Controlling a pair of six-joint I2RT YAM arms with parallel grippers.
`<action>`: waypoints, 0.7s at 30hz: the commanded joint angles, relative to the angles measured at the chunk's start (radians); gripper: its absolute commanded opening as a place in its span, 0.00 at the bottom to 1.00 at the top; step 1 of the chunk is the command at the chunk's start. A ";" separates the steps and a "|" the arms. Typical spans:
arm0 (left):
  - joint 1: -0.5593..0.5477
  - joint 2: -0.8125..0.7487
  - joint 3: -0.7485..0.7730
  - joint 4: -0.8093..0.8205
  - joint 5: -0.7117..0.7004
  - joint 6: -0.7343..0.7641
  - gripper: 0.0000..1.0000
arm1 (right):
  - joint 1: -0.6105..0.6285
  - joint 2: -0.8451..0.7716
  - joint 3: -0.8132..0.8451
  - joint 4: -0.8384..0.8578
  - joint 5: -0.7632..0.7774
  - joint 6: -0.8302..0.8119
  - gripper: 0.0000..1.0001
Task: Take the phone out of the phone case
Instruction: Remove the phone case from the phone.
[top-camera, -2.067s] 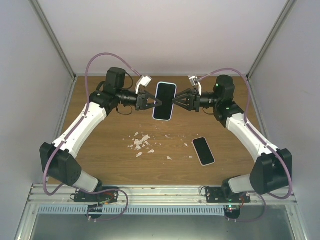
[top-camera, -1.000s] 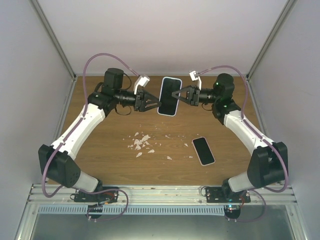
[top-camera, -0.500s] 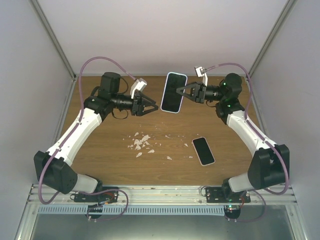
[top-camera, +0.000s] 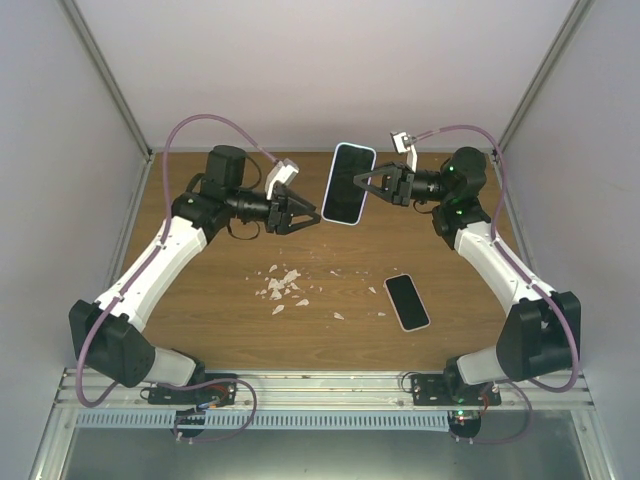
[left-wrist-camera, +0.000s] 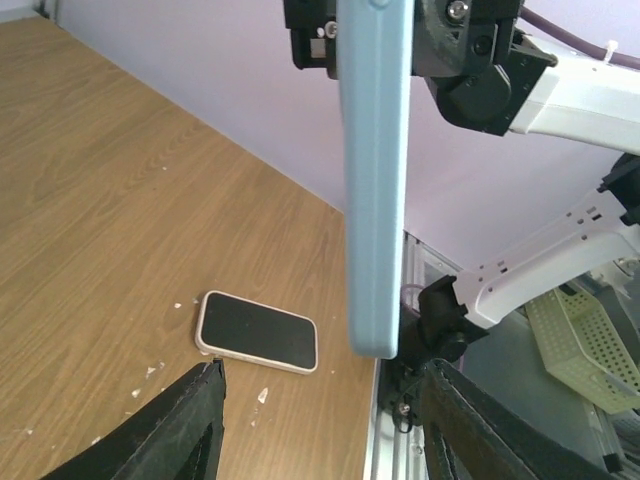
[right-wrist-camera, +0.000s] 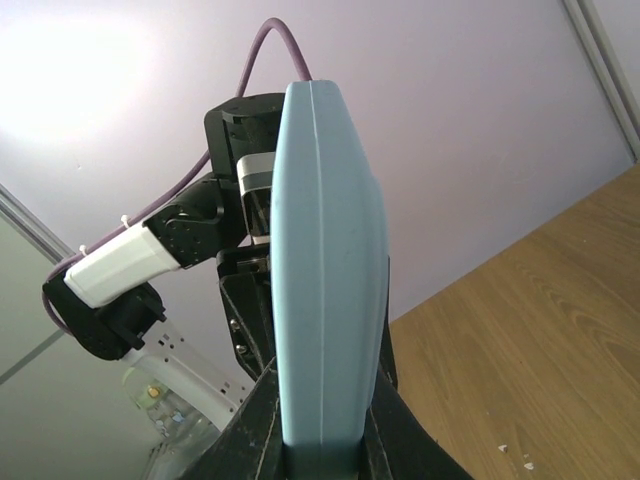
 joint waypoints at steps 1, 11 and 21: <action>-0.016 0.013 0.018 0.044 0.039 0.002 0.54 | -0.005 -0.024 0.038 0.047 0.013 0.014 0.00; -0.017 0.050 0.050 0.035 -0.058 -0.016 0.49 | -0.005 -0.033 0.023 0.075 0.006 0.026 0.01; -0.016 0.064 0.045 0.023 -0.163 -0.031 0.45 | 0.000 -0.033 -0.010 0.215 -0.012 0.124 0.00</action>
